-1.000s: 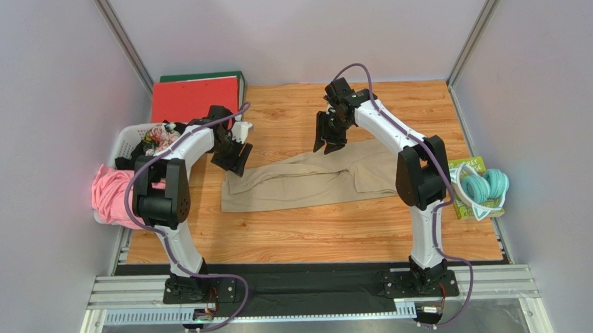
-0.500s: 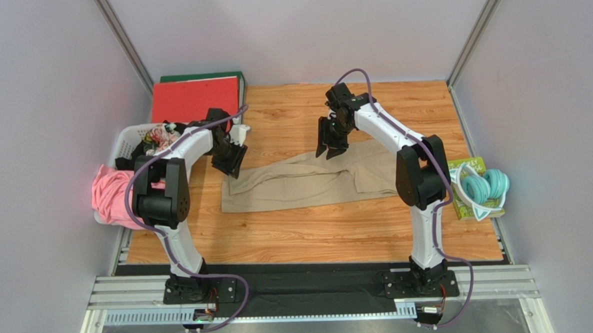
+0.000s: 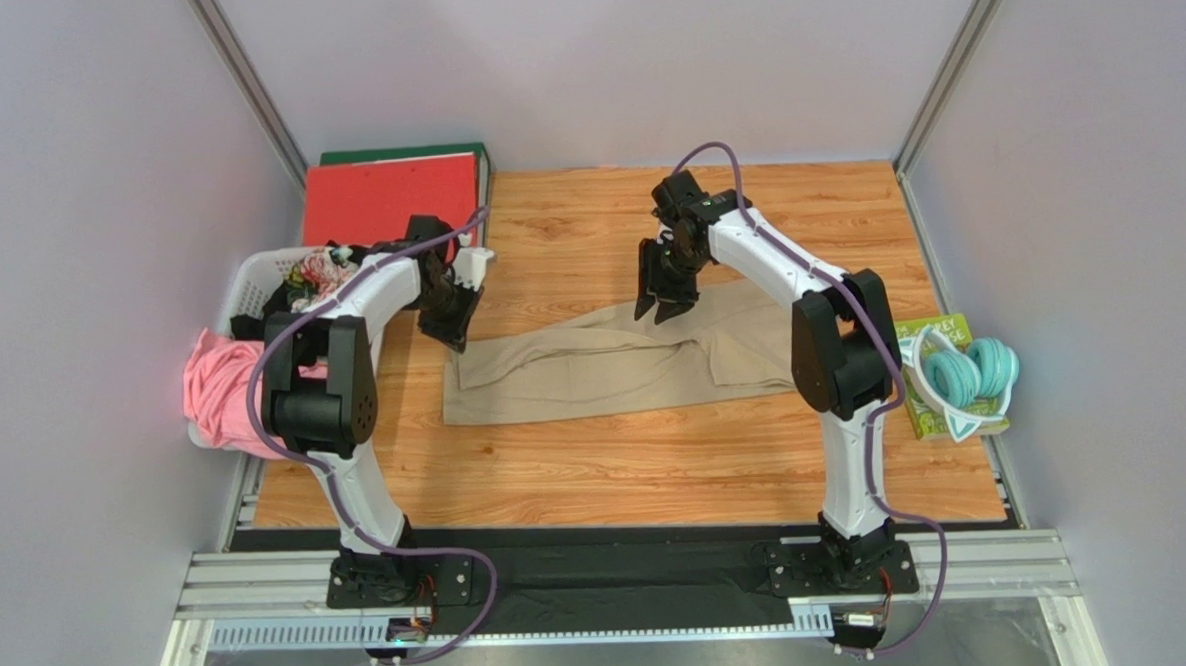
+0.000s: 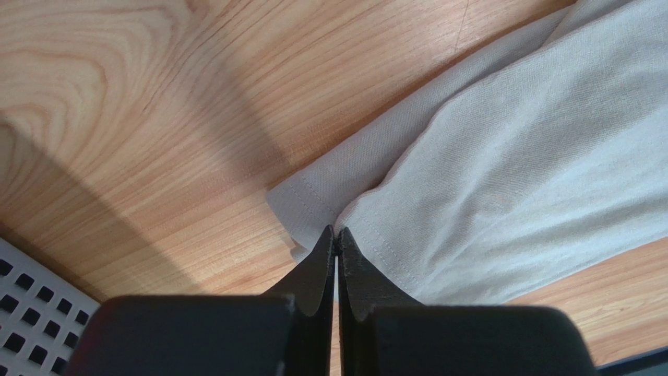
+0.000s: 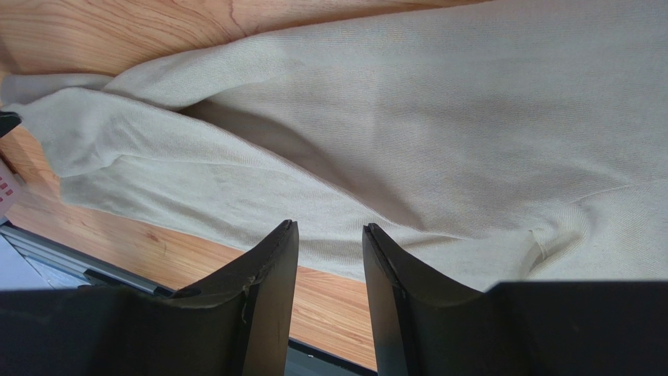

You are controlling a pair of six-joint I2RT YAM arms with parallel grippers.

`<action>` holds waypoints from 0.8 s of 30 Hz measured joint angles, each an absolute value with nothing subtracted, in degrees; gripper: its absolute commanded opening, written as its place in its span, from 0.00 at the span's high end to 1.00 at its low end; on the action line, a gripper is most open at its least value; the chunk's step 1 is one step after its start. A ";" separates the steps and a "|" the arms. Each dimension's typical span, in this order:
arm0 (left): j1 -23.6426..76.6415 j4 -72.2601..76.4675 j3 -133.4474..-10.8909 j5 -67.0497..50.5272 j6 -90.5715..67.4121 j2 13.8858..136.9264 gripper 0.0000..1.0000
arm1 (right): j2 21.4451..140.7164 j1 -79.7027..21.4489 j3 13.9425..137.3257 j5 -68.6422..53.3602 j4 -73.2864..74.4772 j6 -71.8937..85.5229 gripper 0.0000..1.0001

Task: Fold and stack the t-shirts
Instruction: Fold the tshirt

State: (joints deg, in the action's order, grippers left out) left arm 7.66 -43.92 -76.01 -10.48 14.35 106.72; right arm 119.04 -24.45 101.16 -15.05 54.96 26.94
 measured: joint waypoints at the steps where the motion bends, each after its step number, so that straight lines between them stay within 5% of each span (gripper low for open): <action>1: 7.66 -43.97 -76.01 -10.48 14.37 106.61 1.00 | 119.04 -24.45 101.16 -15.05 54.94 26.94 0.59; 10: 7.66 -47.70 -79.53 -10.44 14.63 104.60 1.00 | 119.04 -24.10 100.01 -14.98 54.24 26.94 0.60; 24: 7.51 -54.19 -104.64 -10.35 16.25 106.10 1.00 | 119.04 -22.31 97.23 -15.05 52.60 27.14 0.60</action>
